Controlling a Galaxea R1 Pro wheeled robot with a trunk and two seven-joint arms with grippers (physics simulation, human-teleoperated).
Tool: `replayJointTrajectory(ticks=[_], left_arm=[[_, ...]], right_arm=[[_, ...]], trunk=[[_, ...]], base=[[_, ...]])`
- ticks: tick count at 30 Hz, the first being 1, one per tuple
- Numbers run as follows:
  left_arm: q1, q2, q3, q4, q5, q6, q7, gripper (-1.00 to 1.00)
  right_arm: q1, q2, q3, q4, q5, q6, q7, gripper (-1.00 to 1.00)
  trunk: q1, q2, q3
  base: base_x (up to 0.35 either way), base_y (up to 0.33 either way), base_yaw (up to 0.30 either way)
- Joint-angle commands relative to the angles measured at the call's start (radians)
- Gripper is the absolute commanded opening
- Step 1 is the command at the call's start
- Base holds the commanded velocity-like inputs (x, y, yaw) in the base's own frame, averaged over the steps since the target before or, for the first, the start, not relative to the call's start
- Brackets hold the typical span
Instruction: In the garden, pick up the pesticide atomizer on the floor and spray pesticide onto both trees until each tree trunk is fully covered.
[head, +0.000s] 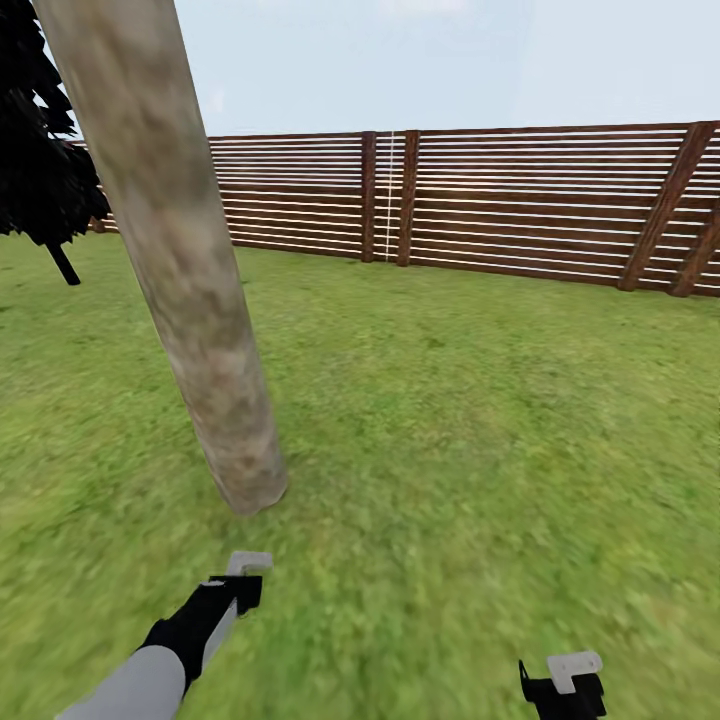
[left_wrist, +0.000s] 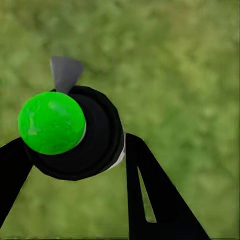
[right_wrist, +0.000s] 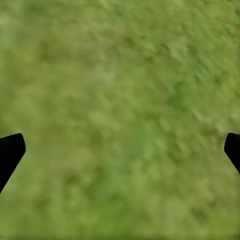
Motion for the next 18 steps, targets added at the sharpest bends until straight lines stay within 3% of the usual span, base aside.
replayJointTrajectory(ticks=[1, 5, 9, 10, 12, 15, 16, 17, 18], left_arm=[[-0.008, 0.000, 0.006, -0.021, -0.012, 0.039, 0.005, -1.00], [-0.021, 0.012, 0.005, -0.076, -0.014, 0.098, 0.003, -1.00], [-0.023, 0.066, 0.007, -0.085, -0.011, 0.125, -0.001, -1.00], [-0.024, 0.069, 0.007, -0.087, -0.008, 0.130, -0.003, -1.00], [-0.042, 0.056, 0.005, -0.098, 0.011, 0.135, -0.004, -1.00], [-0.056, 0.012, 0.000, -0.124, 0.020, 0.136, -0.008, -1.00], [-0.057, 0.007, -0.002, -0.153, 0.021, 0.144, -0.019, -1.00], [-0.057, 0.015, -0.004, -0.219, 0.016, 0.228, -0.094, -1.00], [-0.056, 0.023, -0.001, -0.251, 0.013, 0.240, -0.108, -1.00]], right_arm=[[-0.001, 0.000, -0.005, 0.002, 0.011, -0.003, -0.005, 1.00], [0.000, -0.001, -0.005, 0.002, 0.011, -0.003, -0.005, 1.00], [0.002, -0.001, -0.005, 0.002, 0.011, -0.003, -0.005, 1.00], [0.002, -0.001, -0.005, 0.002, 0.011, -0.003, -0.005, 1.00], [0.005, -0.001, -0.005, 0.002, 0.011, -0.003, -0.005, 1.00], [0.008, -0.001, -0.005, 0.002, 0.011, -0.003, -0.005, 1.00], [0.008, 0.000, -0.005, 0.002, 0.011, -0.003, -0.005, 1.00], [0.009, -0.001, -0.005, 0.003, 0.011, -0.003, -0.005, 1.00], [0.010, -0.001, -0.005, 0.003, 0.011, -0.003, -0.005, 1.00]], trunk=[[0.000, 0.000, -0.001], [0.000, 0.000, -0.001], [0.000, 0.000, -0.001], [0.000, 0.000, -0.001], [0.000, 0.000, -0.001], [0.000, 0.000, -0.001], [0.000, 0.000, -0.001], [0.000, 0.000, -0.001], [0.000, 0.000, -0.001]], base=[[0.000, 0.000, 0.000], [0.000, 0.000, 0.000], [0.000, 0.000, 0.000], [0.000, 0.000, 0.000], [0.000, 0.000, 0.000], [0.000, 0.000, 0.000], [0.000, 0.000, 0.000], [-0.064, 0.000, 0.000], [-0.231, 0.000, 0.000]])
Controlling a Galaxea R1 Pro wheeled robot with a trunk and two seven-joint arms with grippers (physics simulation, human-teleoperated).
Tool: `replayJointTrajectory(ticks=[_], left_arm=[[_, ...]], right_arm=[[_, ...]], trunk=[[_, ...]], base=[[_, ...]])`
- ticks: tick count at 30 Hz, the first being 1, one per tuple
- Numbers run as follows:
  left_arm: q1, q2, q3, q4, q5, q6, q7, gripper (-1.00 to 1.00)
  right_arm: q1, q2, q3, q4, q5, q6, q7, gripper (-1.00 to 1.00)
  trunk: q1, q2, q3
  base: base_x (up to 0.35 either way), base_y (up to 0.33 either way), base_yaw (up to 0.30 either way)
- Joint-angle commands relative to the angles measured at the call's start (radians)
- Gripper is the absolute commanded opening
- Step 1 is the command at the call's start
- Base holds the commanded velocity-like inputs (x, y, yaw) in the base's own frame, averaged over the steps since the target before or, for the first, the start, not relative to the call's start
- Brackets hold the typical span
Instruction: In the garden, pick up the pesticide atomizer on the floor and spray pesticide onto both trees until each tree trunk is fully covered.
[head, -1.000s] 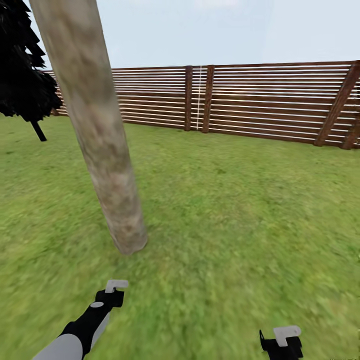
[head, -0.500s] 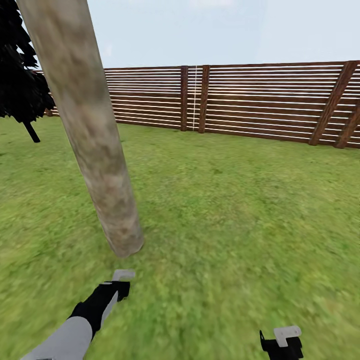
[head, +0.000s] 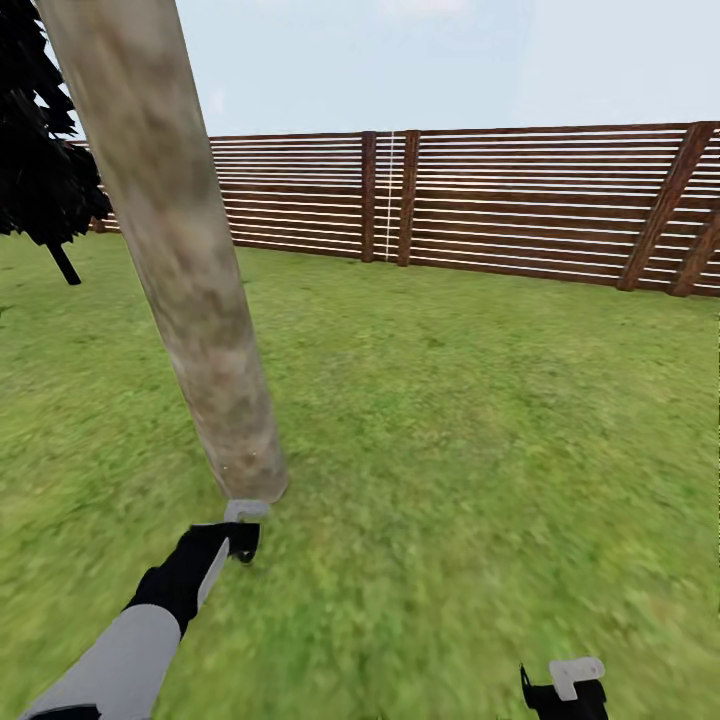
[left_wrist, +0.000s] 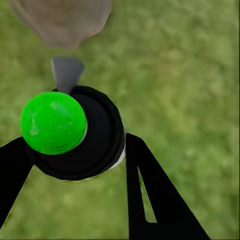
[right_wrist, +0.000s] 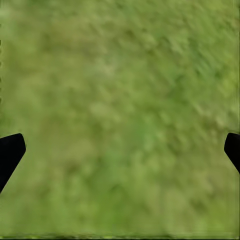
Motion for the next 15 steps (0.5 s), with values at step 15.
replayJointTrajectory(ticks=[15], left_arm=[[-0.001, 0.046, 0.010, -0.188, -0.003, 0.059, -0.009, -1.00]], right_arm=[[0.002, 0.000, -0.005, 0.000, 0.010, -0.003, -0.004, 1.00]], trunk=[[-0.001, 0.000, -0.001]], base=[[-0.067, 0.000, 0.000]])
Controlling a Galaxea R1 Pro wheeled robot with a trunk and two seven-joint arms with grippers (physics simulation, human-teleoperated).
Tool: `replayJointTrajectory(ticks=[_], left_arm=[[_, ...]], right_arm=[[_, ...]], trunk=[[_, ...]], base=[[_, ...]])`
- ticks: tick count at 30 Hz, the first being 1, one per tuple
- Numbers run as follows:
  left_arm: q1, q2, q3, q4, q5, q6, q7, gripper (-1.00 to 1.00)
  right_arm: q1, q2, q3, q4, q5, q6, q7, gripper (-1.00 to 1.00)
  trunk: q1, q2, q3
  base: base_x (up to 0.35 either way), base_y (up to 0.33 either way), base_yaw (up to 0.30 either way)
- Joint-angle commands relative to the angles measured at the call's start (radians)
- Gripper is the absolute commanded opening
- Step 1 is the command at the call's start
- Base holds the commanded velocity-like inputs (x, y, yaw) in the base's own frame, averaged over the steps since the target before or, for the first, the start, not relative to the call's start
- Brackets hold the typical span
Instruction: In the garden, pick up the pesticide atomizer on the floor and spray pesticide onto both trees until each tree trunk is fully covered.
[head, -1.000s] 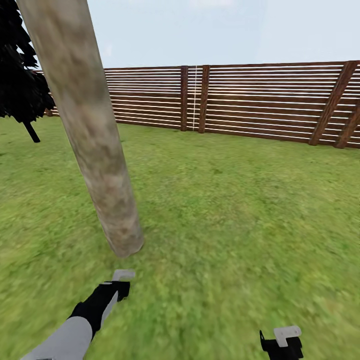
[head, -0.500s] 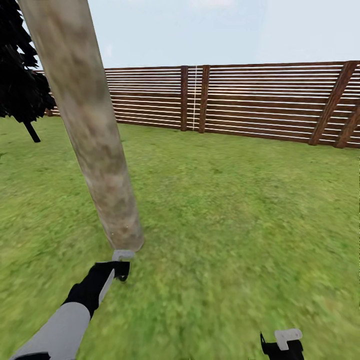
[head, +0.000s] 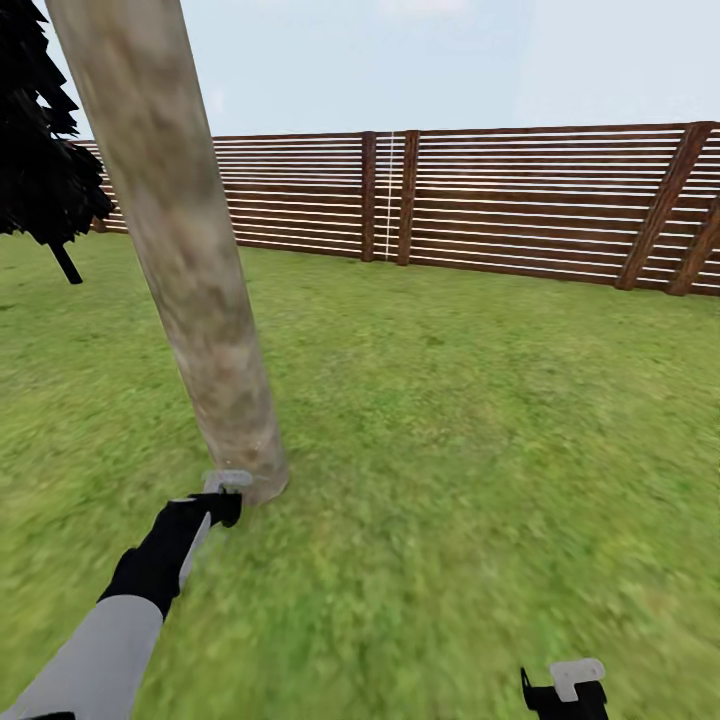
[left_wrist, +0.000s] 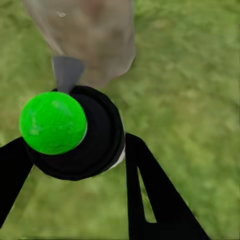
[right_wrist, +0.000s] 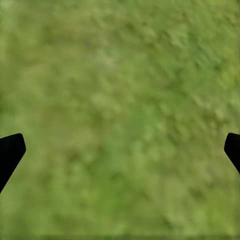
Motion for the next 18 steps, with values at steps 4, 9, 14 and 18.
replayJointTrajectory(ticks=[4, 9, 14, 18], left_arm=[[-0.002, 0.014, -0.001, -0.019, -0.001, 0.022, 0.001, -1.00], [-0.011, -0.047, -0.008, -0.106, -0.001, 0.034, 0.003, -1.00], [-0.090, -0.011, 0.001, -0.126, -0.004, 0.139, 0.001, -1.00], [-0.097, 0.060, -0.003, -0.127, 0.001, 0.147, -0.002, -1.00]], right_arm=[[-0.001, 0.000, -0.005, 0.001, 0.011, -0.003, -0.006, 1.00], [-0.001, 0.000, -0.005, 0.001, 0.011, -0.003, -0.006, 1.00], [-0.001, 0.000, -0.005, 0.001, 0.011, -0.003, -0.006, 1.00], [-0.001, 0.000, -0.005, 0.001, 0.011, -0.003, -0.006, 1.00]], trunk=[[0.000, 0.000, -0.001], [0.000, 0.000, -0.001], [0.000, 0.000, -0.001], [0.000, 0.000, -0.001]], base=[[-0.222, 0.000, 0.000], [-0.073, 0.000, 0.000], [-0.003, 0.000, 0.000], [0.000, 0.000, 0.000]])
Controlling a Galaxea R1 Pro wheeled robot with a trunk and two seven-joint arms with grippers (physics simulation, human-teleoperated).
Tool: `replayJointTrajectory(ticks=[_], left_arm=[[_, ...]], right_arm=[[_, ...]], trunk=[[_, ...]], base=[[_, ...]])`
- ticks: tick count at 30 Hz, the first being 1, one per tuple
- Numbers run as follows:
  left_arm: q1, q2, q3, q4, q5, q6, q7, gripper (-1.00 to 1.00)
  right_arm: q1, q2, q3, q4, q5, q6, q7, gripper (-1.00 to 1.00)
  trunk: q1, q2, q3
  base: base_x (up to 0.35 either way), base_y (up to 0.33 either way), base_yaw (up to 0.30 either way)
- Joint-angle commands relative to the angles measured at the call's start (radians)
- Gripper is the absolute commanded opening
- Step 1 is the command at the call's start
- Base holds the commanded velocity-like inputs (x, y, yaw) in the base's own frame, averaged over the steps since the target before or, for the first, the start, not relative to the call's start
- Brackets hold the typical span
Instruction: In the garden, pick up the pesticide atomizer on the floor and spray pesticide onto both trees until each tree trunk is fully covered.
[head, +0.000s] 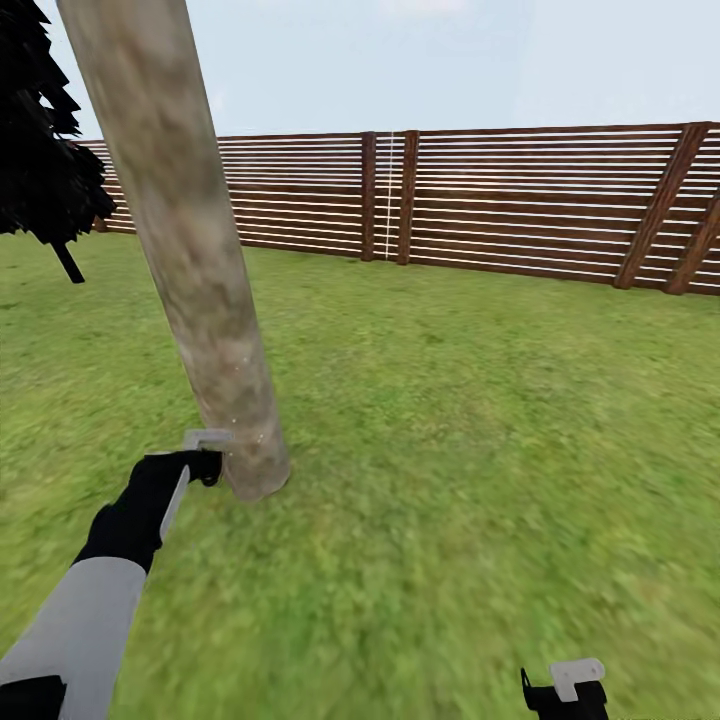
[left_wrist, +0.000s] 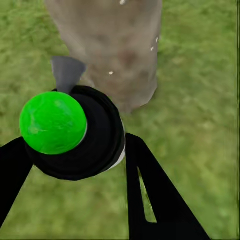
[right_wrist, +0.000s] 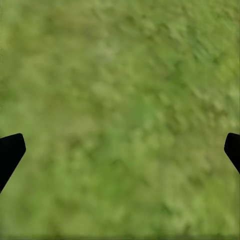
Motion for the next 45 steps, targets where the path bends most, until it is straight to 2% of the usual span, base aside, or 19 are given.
replayJointTrajectory(ticks=[1, 5, 8, 11, 12, 13, 15, 16, 18, 21, 23, 24, 27, 28, 30, 32, 35, 38, 45], left_arm=[[0.000, -0.010, -0.002, -0.001, -0.015, 0.004, -0.001, -1.00], [-0.003, -0.079, -0.006, -0.005, -0.015, 0.005, 0.001, -1.00], [-0.011, -0.089, -0.006, -0.025, -0.016, 0.005, 0.001, -1.00], [-0.044, -0.075, 0.002, -0.033, -0.019, 0.007, 0.001, -1.00], [-0.053, -0.063, 0.003, -0.034, -0.020, 0.007, 0.001, -1.00], [-0.058, -0.047, 0.004, -0.034, -0.021, 0.009, 0.001, -1.00], [-0.063, 0.005, 0.005, -0.033, -0.017, 0.013, 0.000, -1.00], [-0.065, 0.015, 0.005, -0.033, -0.015, 0.018, -0.001, -1.00], [-0.073, 0.014, 0.000, -0.036, -0.015, 0.035, -0.001, -1.00], [-0.119, -0.018, -0.004, -0.051, -0.013, 0.084, -0.002, -1.00], [-0.127, -0.020, -0.002, -0.052, -0.003, 0.094, -0.002, -1.00], [-0.128, -0.013, 0.001, -0.051, 0.008, 0.096, -0.003, -1.00], [-0.120, 0.048, 0.001, -0.050, 0.019, 0.097, -0.007, -1.00], [-0.117, 0.058, -0.003, -0.049, 0.020, 0.097, -0.020, -1.00], [-0.111, 0.059, -0.010, -0.028, 0.016, 0.091, -0.071, -1.00], [-0.101, 0.052, -0.033, 0.018, 0.016, 0.089, -0.093, -1.00], [-0.104, 0.039, -0.100, 0.113, 0.018, 0.090, -0.104, -1.00], [-0.104, 0.018, -0.107, 0.129, 0.016, 0.093, -0.101, -1.00], [-0.078, 0.026, -0.104, 0.135, 0.011, 0.095, -0.099, -1.00]], right_arm=[[-0.001, 0.000, -0.005, 0.002, 0.011, -0.003, -0.005, 1.00], [-0.001, 0.000, -0.005, 0.002, 0.011, -0.003, -0.006, 1.00], [-0.001, 0.000, -0.005, 0.002, 0.011, -0.003, -0.006, 1.00], [-0.001, 0.000, -0.005, 0.002, 0.011, -0.003, -0.006, 1.00], [-0.001, 0.000, -0.005, 0.002, 0.011, -0.003, -0.006, 1.00], [-0.001, 0.000, -0.005, 0.002, 0.011, -0.003, -0.006, 1.00], [-0.001, -0.001, -0.005, 0.002, 0.011, -0.003, -0.006, 1.00], [-0.001, -0.001, -0.005, 0.002, 0.011, -0.003, -0.006, 1.00], [-0.001, 0.000, -0.005, 0.002, 0.011, -0.003, -0.006, 1.00], [-0.001, 0.000, -0.005, 0.002, 0.011, -0.003, -0.006, 1.00], [-0.001, -0.001, -0.005, 0.002, 0.011, -0.003, -0.006, 1.00], [-0.001, -0.001, -0.005, 0.002, 0.011, -0.003, -0.006, 1.00], [-0.001, -0.001, -0.005, 0.002, 0.011, -0.003, -0.006, 1.00], [-0.001, -0.001, -0.005, 0.002, 0.011, -0.003, -0.006, 1.00], [-0.001, 0.000, -0.005, 0.002, 0.011, -0.003, -0.005, 1.00], [-0.001, -0.001, -0.005, 0.003, 0.011, -0.003, -0.005, 1.00], [-0.001, -0.001, -0.005, 0.002, 0.011, -0.003, -0.004, 1.00], [-0.001, -0.003, -0.005, 0.002, 0.011, -0.003, -0.004, 1.00], [-0.001, -0.005, -0.005, 0.002, 0.011, -0.003, -0.004, 1.00]], trunk=[[0.000, 0.000, -0.001], [0.000, 0.000, -0.001], [0.000, 0.000, -0.001], [0.000, 0.000, -0.001], [0.000, 0.000, -0.001], [0.000, 0.000, -0.001], [0.000, 0.000, -0.001], [0.000, 0.000, -0.001], [0.000, 0.000, -0.001], [0.000, 0.000, -0.001], [0.000, 0.000, -0.001], [0.000, 0.000, -0.001], [0.000, 0.000, -0.001], [0.000, 0.000, -0.001], [0.000, 0.000, -0.001], [0.000, 0.000, -0.001], [0.000, 0.000, -0.001], [0.000, 0.000, -0.001], [0.000, 0.000, -0.001]], base=[[-0.062, 0.000, 0.000], [-0.234, 0.000, 0.000], [-0.072, 0.000, 0.000], [-0.012, 0.000, 0.000], [-0.003, 0.000, 0.000], [-0.001, 0.000, 0.000], [0.000, 0.000, 0.000], [0.000, 0.000, 0.000], [0.000, 0.000, 0.000], [0.000, 0.000, 0.000], [0.000, 0.000, 0.000], [0.000, 0.000, 0.000], [0.000, 0.000, 0.000], [0.000, 0.000, 0.000], [0.000, 0.000, 0.000], [0.000, 0.000, 0.000], [0.000, 0.000, 0.000], [0.000, 0.000, 0.000], [0.255, 0.041, 0.000]])
